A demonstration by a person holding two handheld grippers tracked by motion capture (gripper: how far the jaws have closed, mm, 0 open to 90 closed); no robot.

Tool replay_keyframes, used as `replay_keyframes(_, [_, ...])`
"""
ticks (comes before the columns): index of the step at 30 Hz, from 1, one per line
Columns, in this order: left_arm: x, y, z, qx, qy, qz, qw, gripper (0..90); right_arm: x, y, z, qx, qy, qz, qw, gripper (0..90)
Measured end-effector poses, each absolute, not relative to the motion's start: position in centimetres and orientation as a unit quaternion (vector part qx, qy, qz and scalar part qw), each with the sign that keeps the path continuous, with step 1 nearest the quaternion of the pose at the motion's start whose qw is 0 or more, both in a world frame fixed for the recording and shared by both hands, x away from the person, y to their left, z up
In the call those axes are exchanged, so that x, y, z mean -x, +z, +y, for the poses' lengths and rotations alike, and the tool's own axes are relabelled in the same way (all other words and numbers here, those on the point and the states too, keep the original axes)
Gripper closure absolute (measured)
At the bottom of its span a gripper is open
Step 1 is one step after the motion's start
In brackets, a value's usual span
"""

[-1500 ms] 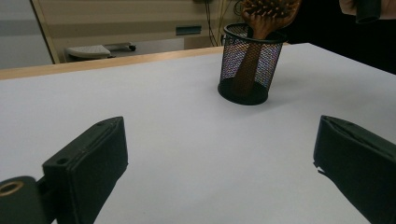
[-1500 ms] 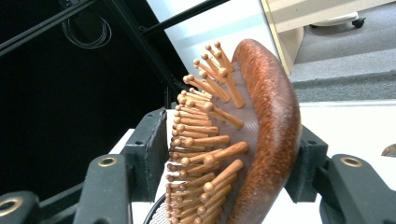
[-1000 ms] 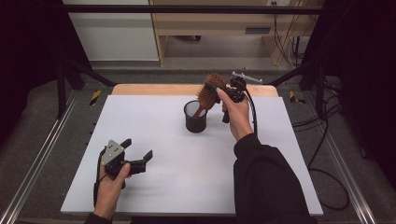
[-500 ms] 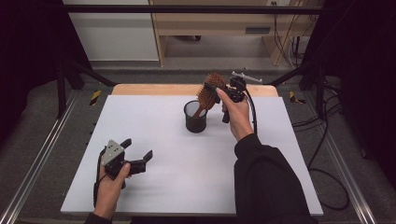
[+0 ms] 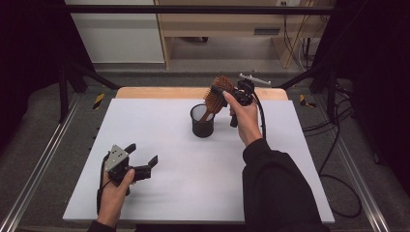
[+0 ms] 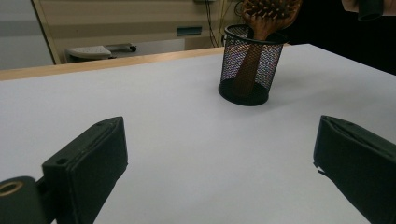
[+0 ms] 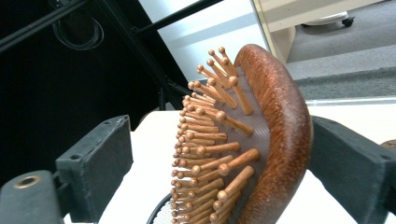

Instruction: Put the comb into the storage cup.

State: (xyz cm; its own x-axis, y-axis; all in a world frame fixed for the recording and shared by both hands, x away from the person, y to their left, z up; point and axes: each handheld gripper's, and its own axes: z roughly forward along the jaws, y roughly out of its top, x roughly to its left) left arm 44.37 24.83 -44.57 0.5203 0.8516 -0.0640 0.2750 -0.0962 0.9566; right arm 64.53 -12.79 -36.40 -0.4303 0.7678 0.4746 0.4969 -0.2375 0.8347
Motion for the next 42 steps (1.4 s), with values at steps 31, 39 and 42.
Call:
replay_keyframes(31, [-44.4, -44.5, 24.9, -0.689, 0.273, 0.41, 0.532, 2.5, -63.9, -35.6, -12.8, -0.512, 0.578, 0.617, 0.152, 5.7])
replay_keyframes(39, [-44.3, -44.5, 24.8, -0.689, 0.274, 0.41, 0.532, 2.5, -63.7, -35.2, -13.0, -0.503, 0.579, 0.62, 0.164, 6.0])
replay_keyframes(42, [-44.3, -44.5, 24.8, -0.689, 0.273, 0.41, 0.532, 2.5, -63.5, -35.1, -13.2, -0.501, 0.581, 0.619, 0.167, 6.3])
